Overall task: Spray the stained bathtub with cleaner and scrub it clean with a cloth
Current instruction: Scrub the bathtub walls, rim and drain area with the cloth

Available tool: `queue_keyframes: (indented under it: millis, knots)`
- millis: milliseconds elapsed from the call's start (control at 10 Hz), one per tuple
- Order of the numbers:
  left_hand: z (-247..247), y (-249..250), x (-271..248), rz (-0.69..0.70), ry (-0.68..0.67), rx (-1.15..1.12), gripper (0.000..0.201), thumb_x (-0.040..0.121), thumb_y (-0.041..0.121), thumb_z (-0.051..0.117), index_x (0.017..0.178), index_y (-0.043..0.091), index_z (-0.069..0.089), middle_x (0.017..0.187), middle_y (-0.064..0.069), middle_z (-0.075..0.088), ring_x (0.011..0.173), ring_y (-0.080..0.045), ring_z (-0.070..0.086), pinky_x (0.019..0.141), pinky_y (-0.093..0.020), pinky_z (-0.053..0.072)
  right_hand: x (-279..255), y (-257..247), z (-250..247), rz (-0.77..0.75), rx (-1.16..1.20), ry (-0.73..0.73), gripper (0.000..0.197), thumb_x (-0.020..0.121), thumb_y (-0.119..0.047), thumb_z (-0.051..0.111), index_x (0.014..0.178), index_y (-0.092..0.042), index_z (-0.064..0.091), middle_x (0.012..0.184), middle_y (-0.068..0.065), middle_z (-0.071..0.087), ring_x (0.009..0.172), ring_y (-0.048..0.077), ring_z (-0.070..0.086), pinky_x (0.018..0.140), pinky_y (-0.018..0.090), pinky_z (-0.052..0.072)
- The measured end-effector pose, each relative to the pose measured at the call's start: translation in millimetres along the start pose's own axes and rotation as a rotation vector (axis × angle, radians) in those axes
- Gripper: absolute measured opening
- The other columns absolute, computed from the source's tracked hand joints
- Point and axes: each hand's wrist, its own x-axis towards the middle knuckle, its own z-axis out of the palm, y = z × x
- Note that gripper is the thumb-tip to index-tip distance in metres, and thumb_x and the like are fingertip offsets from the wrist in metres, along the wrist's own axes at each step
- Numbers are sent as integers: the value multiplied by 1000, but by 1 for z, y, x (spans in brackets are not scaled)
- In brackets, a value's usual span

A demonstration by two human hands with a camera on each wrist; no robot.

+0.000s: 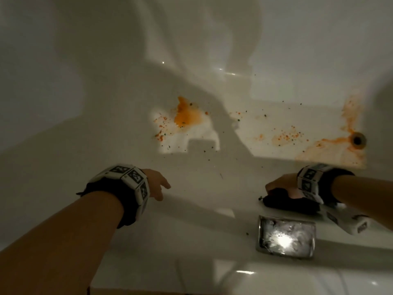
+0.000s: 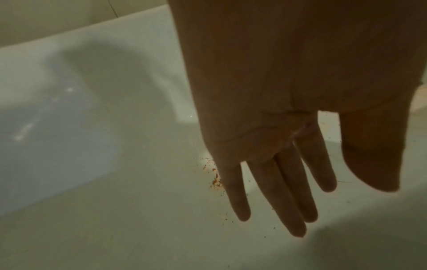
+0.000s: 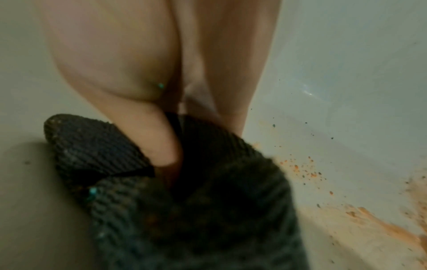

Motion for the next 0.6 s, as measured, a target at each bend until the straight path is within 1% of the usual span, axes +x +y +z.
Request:
queue_keyframes:
  millis: [100, 200, 300, 400, 500, 600]
  knots:
    - [-9, 6, 10, -34, -26, -28, 49, 96, 22, 51, 143, 24, 38, 146, -3, 40, 134, -20, 39, 108, -27, 29, 14, -1, -5, -64, -39, -8, 45, 92, -12, 52, 132, -32, 45, 76, -24, 27, 97, 7, 36, 83, 13, 29]
    - [-16, 6, 21, -62, -70, -91, 43, 95, 20, 52, 138, 22, 46, 139, -7, 49, 127, -21, 48, 103, -25, 36, 30, 3, -6, -97, -32, -2, 50, 91, -9, 53, 138, -23, 43, 75, -23, 26, 95, 7, 35, 76, 9, 31]
    - [-21, 5, 32, -106, -106, -175, 38, 93, 14, 56, 130, 18, 55, 132, -6, 56, 119, -19, 56, 97, -23, 41, 49, 8, -4, -109, -50, -17, 53, 90, -7, 54, 138, -24, 43, 78, -21, 32, 95, 9, 35, 65, 4, 29]
    - [-30, 2, 45, -122, -112, -236, 35, 92, 10, 58, 126, 13, 59, 129, -7, 59, 115, -17, 58, 92, -19, 43, 81, 11, -5, -102, -63, -127, 50, 85, 1, 57, 120, -33, 49, 101, -9, 47, 81, 17, 48, 72, 22, 45]
    - [-37, 1, 62, -165, -135, -288, 31, 94, 13, 54, 123, 14, 62, 110, -3, 70, 105, -11, 59, 90, -16, 42, 115, 9, -3, -122, -210, -164, 17, 89, -32, 59, 91, -34, 42, 98, -2, 56, 81, 27, 59, 73, 47, 53]
    - [-38, -3, 78, -190, -160, -340, 31, 95, 12, 51, 124, 13, 60, 79, 0, 75, 100, -15, 66, 94, -20, 47, 161, 8, 0, -133, -315, -105, 13, 92, -42, 50, 83, -40, 41, 114, -1, 58, 94, 28, 60, 80, 45, 50]
